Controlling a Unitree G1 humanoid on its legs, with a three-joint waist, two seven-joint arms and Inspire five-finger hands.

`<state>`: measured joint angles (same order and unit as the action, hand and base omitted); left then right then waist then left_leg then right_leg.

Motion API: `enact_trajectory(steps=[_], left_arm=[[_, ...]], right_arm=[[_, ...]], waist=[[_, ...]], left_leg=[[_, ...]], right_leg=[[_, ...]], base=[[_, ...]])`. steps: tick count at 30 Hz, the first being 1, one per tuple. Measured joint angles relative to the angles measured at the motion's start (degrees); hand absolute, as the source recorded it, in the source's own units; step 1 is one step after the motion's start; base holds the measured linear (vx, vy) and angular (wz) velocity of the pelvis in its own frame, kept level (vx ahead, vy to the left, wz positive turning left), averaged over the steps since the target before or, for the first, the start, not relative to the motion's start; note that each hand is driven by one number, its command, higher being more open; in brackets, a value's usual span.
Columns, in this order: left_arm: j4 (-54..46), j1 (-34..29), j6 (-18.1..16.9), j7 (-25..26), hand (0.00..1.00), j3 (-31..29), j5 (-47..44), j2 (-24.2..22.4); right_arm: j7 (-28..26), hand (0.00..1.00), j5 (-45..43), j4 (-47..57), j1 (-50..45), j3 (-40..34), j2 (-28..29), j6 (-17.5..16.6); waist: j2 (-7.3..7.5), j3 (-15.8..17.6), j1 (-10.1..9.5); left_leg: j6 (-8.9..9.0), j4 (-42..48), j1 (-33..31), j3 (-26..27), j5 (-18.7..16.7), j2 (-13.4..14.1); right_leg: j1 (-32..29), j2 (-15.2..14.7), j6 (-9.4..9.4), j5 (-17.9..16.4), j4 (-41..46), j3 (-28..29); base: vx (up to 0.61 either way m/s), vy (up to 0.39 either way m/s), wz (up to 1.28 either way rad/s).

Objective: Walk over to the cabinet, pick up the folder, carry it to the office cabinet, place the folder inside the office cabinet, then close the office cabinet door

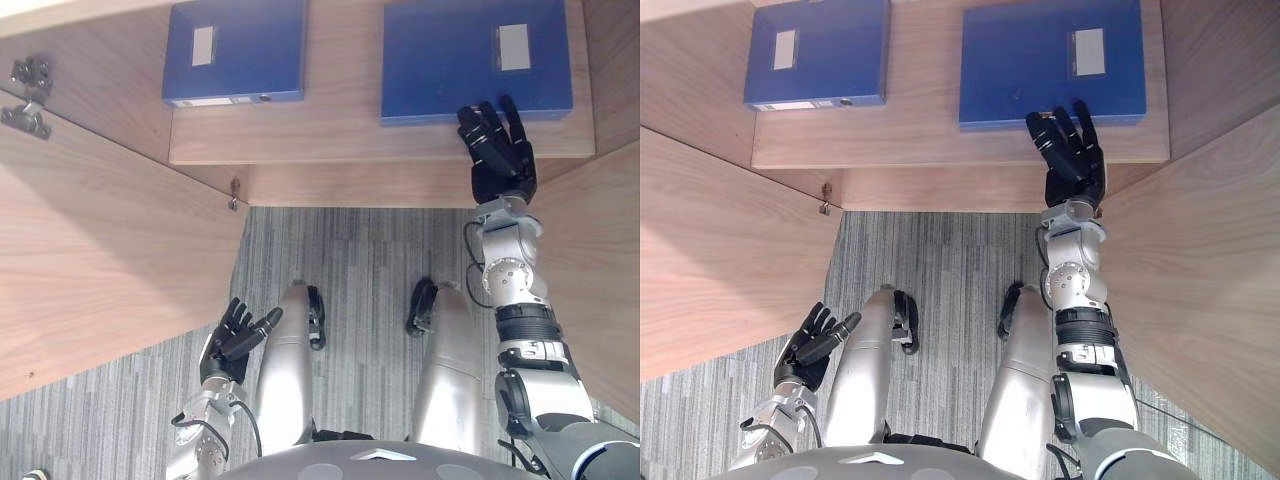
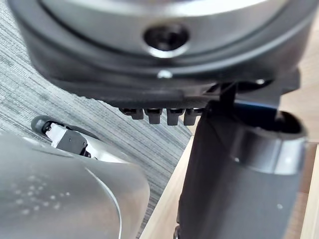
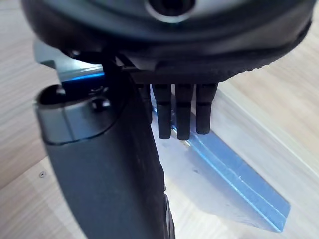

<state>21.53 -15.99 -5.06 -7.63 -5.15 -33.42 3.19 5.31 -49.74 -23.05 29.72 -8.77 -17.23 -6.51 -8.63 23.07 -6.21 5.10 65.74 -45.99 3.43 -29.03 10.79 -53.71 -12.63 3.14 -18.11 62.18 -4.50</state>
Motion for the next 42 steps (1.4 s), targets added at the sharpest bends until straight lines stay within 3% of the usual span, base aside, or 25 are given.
enact_trajectory(steps=[9,10,20,28,29,42], left_arm=[[0.0,0.3,-0.04,0.0,1.0,-0.07,0.36,-0.01],[0.01,0.28,-0.03,-0.03,1.0,-0.07,0.4,-0.01],[0.02,0.27,-0.12,0.01,1.0,-0.39,0.6,0.0],[-0.08,0.27,-0.12,0.11,1.0,-1.12,1.14,-0.01],[-0.1,0.27,-0.12,0.15,1.0,-1.58,1.14,-0.03],[-0.5,0.26,-0.11,1.02,1.0,-2.72,2.37,-0.03]], right_arm=[[-0.15,1.0,0.06,0.05,-4.05,1.71,1.59,0.92],[-0.06,0.0,0.06,0.05,-4.5,2.03,1.7,0.92],[0.05,0.0,0.07,2.04,-6.52,3.52,1.74,1.16],[0.07,0.0,0.06,11.24,-9.16,5.01,1.75,1.14],[0.08,1.0,0.05,12.01,-9.28,4.97,1.74,1.13],[-0.57,1.0,-0.04,17.83,-13.65,5.11,1.76,1.02]], waist=[[1.25,-1.82,0.19],[1.53,-1.95,0.24],[2.17,-2.31,0.19],[2.48,-2.2,0.23],[2.66,-2.19,0.25],[4.24,-2.02,0.25]], left_leg=[[0.18,-5.91,5.02,1.3,0.52,0.49],[0.25,-6.5,5.56,1.33,0.63,0.42],[0.29,-8.66,7.01,1.32,1.11,0.21],[0.28,-8.55,6.99,1.32,1.09,0.21],[0.28,-8.42,6.95,1.31,1.08,0.22],[0.14,-6.44,6.16,1.53,0.37,0.52]], right_leg=[[4.58,0.8,0.0,0.53,-5.29,-0.77],[5.08,0.79,0.02,0.54,-5.74,-0.86],[6.59,0.72,0.02,0.59,-7.34,-1.48],[6.57,0.74,0.03,0.58,-7.23,-1.45],[6.54,0.74,0.03,0.58,-7.15,-1.44],[5.58,0.89,-0.03,0.49,-5.71,-0.84]], base=[[0.09,0.012,-0.05],[0.08,0.003,0.02],[0.03,0.001,0.02],[0.0,0.0,0.0],[0.0,0.0,0.0],[0.0,0.004,-0.01]])
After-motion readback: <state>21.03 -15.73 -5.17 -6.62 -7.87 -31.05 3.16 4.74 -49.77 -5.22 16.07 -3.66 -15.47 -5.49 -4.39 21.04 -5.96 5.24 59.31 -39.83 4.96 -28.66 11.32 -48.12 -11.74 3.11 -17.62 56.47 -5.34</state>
